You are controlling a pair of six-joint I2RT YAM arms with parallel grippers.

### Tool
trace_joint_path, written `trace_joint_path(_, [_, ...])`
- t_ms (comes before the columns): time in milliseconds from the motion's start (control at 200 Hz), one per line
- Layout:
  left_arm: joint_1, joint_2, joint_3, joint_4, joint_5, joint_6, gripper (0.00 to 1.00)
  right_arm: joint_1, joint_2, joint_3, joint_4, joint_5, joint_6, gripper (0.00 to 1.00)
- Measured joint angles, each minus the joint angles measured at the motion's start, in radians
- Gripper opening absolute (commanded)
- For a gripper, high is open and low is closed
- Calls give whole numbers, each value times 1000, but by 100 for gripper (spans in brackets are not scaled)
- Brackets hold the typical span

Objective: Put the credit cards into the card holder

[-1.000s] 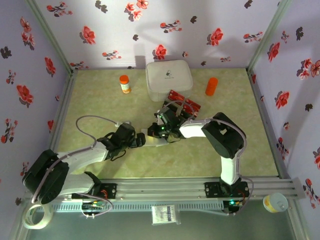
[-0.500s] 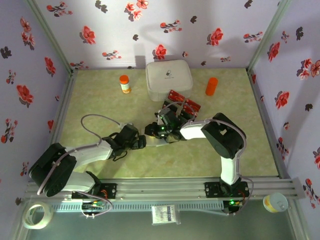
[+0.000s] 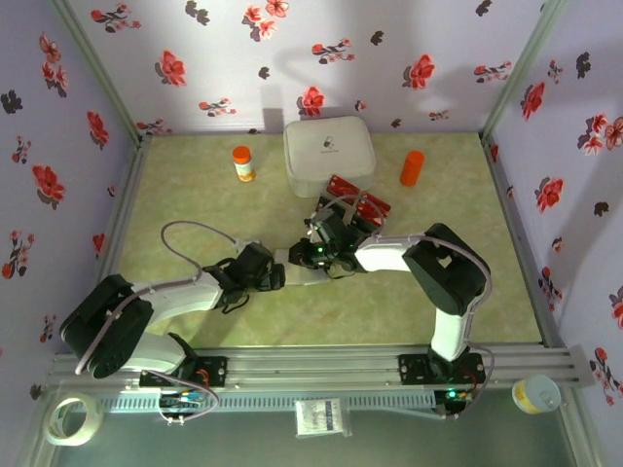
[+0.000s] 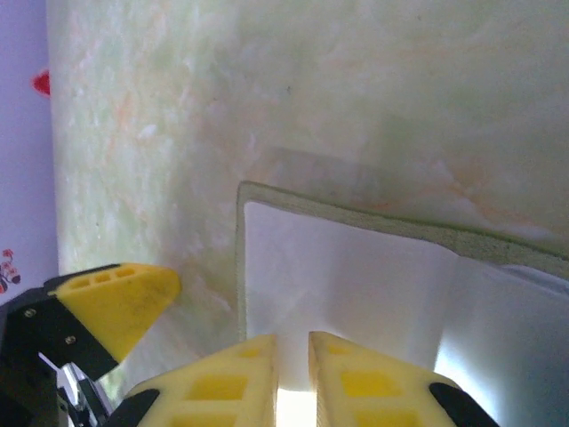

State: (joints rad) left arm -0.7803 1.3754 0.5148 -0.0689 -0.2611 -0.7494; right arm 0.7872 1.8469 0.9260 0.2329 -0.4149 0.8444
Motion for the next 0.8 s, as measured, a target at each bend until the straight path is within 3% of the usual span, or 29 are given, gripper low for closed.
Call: trace_joint_path(800, [0, 29, 57, -30, 59, 0, 100, 0, 30, 1, -18, 0, -7, 10])
